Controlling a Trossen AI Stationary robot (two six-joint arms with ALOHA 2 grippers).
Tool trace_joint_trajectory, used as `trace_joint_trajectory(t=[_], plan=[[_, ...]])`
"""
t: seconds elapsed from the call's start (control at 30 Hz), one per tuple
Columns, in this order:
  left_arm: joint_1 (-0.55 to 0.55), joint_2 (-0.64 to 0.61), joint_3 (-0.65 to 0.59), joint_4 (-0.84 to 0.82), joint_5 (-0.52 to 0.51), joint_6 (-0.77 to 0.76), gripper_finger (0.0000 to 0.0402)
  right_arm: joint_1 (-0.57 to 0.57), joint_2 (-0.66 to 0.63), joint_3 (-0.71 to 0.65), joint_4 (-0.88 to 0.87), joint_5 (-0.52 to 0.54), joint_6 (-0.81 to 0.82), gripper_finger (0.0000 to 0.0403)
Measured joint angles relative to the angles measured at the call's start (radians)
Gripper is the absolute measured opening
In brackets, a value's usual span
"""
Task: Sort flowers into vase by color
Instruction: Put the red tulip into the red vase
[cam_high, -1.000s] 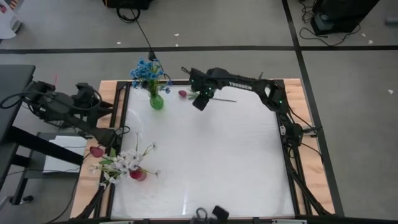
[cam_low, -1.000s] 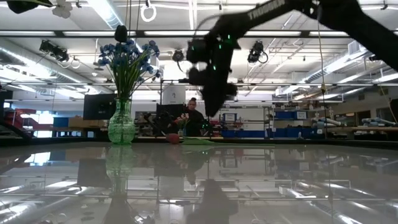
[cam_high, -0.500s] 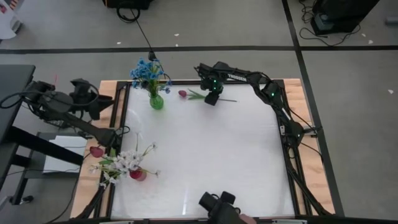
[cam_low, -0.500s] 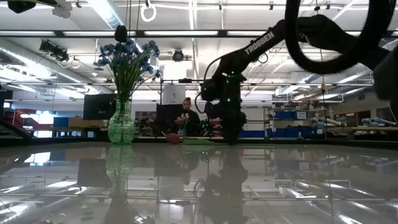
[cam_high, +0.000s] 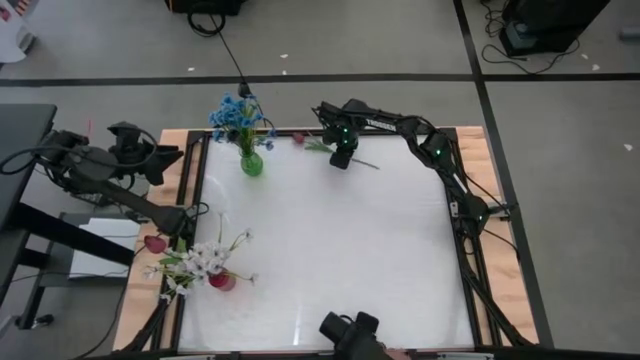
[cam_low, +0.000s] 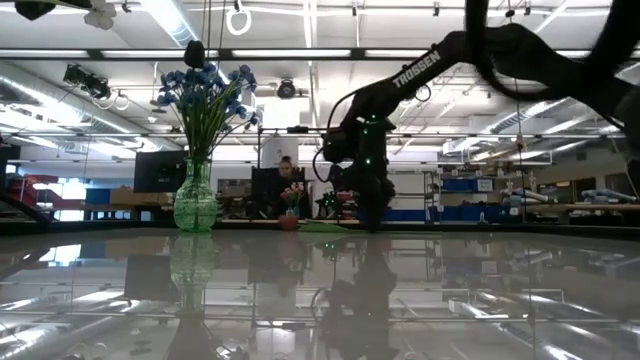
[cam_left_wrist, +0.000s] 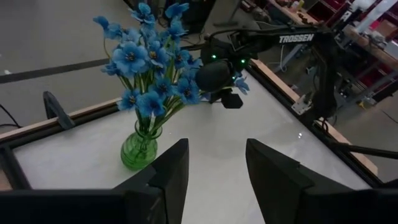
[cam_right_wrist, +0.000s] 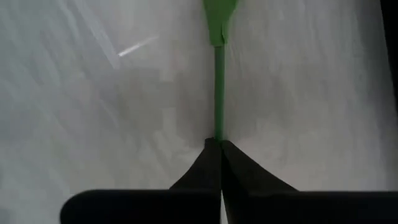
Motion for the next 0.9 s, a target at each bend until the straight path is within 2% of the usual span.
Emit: trace_joint_trajectory(t=[0.13,0.27,0.37,0.5,0.63,0.77,0.9], plan=[[0.0,0.001,0.0,0.019,0.001,0.009,0.0164,0.006,-0.06,-0.009,-0.133,-0.123,0.111,0.0004],[0.0,0.0,0.0,0.027,0.014,0.01,0.0164,0.027,-0.177,-0.004,-0.264,-0.268,0.239,0.0002],[0.0,0.001,0.0,0.047,0.076,0.011,0.0164,0.081,-0.259,-0.005,-0.267,-0.303,0.319,0.0002],[0.0,0.003,0.0,0.081,0.149,0.013,0.0164,0.18,-0.383,-0.004,-0.262,-0.422,0.396,0.0002],[0.0,0.003,0.0,0.139,0.186,0.041,0.0164,0.299,-0.465,-0.004,-0.204,-0.381,0.531,0.0001],[0.0,0.018,0.0,0.224,0.186,0.163,0.0164,0.419,-0.539,-0.004,-0.089,-0.249,0.687,0.0001],[0.0,0.057,0.0,0.322,0.2,0.291,0.0171,0.519,-0.576,-0.004,0.111,-0.111,0.777,0.0]])
